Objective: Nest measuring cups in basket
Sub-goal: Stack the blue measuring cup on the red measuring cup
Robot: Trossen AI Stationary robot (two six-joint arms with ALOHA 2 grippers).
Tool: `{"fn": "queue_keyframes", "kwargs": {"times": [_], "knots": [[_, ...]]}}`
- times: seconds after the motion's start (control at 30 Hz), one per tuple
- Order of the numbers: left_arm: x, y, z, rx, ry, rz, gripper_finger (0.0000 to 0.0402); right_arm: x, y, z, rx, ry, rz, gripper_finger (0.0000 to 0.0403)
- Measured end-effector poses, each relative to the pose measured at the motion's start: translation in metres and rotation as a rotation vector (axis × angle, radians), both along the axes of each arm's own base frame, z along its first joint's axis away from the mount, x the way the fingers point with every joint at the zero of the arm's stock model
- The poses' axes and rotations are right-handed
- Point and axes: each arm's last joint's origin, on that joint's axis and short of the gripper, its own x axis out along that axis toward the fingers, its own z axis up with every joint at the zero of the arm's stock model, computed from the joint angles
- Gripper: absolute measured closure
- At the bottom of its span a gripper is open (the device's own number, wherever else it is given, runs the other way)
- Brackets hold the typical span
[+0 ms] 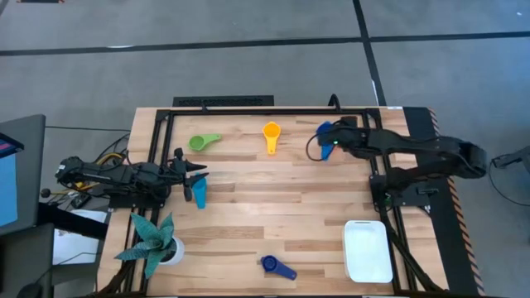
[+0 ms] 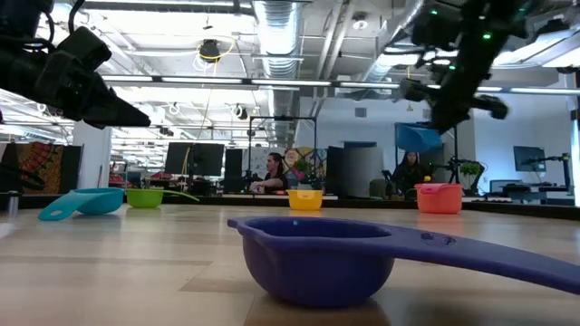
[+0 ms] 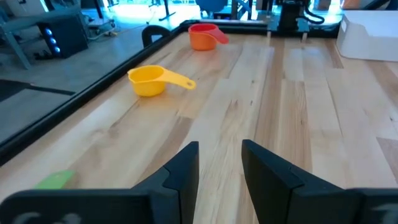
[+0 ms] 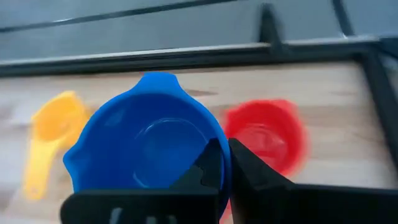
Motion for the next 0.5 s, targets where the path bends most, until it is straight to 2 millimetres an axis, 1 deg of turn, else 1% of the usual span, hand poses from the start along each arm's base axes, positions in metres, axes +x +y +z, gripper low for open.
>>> {"fn": "queue_keyframes", "kwargs": {"times": [0.13, 0.23, 0.5], "knots": [[0.000, 0.000, 0.000, 0.000, 0.000, 0.000, 0.0290, -0.018, -0.008, -0.010, 0.020, -0.032, -0.124, 0.0373], [0.000, 0.000, 0.000, 0.000, 0.000, 0.000, 0.0290, -0.027, -0.016, -0.018, 0.068, -0.036, -0.219, 0.0370], [0.000, 0.000, 0.000, 0.000, 0.000, 0.000, 0.0290, -0.032, -0.035, -0.031, 0.161, -0.025, -0.321, 0.0371]]}}
